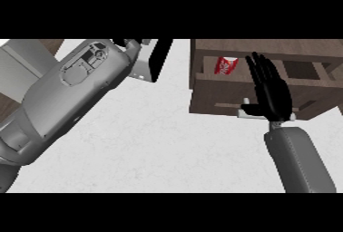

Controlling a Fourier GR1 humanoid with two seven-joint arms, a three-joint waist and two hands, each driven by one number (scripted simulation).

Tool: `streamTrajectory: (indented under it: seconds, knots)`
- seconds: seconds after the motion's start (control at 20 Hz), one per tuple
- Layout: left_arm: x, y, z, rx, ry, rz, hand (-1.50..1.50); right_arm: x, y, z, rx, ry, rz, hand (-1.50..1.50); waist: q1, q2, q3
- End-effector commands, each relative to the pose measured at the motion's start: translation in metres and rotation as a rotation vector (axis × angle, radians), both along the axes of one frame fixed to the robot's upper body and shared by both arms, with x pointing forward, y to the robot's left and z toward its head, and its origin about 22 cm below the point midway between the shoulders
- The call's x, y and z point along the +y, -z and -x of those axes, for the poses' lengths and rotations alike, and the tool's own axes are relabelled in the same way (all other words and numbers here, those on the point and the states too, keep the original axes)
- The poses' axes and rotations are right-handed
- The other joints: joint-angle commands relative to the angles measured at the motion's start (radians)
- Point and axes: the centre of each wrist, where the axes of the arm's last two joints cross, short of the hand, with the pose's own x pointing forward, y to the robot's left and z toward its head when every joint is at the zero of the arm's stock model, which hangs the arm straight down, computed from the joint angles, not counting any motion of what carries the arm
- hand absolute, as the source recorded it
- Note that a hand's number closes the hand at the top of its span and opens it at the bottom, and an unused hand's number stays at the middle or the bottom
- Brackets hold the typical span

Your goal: Pick up the can, place it into the drawer and close the drawer

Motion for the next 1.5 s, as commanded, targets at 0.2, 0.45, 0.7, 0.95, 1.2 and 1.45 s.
streamTrajectory:
  seconds: [0.2,0.45,0.7,0.95,1.2,1.45]
  knots:
    - [0.026,0.029,0.014,0.026,-0.014,-0.006,-1.50,0.017,0.004,-0.041,-0.019,0.049,-0.039,-1.50,0.006,0.028,0.022]
    - [0.036,0.017,0.022,0.045,0.007,-0.019,-1.50,0.031,0.005,-0.059,-0.033,0.085,-0.019,-1.50,0.021,0.033,0.023]
    - [0.048,0.038,0.033,0.047,0.015,-0.003,-1.50,0.027,-0.010,-0.077,-0.075,0.103,-0.013,-1.50,0.031,0.042,0.023]
    - [0.060,0.037,0.043,0.023,0.015,-0.031,-1.50,0.017,-0.038,-0.094,-0.092,0.112,-0.011,-1.50,0.043,0.045,0.024]
    - [0.064,0.043,0.050,0.051,0.027,-0.014,-1.50,0.019,-0.057,-0.105,-0.084,0.125,-0.016,-1.50,0.049,0.049,0.023]
    - [0.072,0.047,0.054,0.018,0.017,-0.039,-1.50,0.038,-0.063,-0.109,-0.098,0.114,-0.043,-1.50,0.041,0.048,0.023]
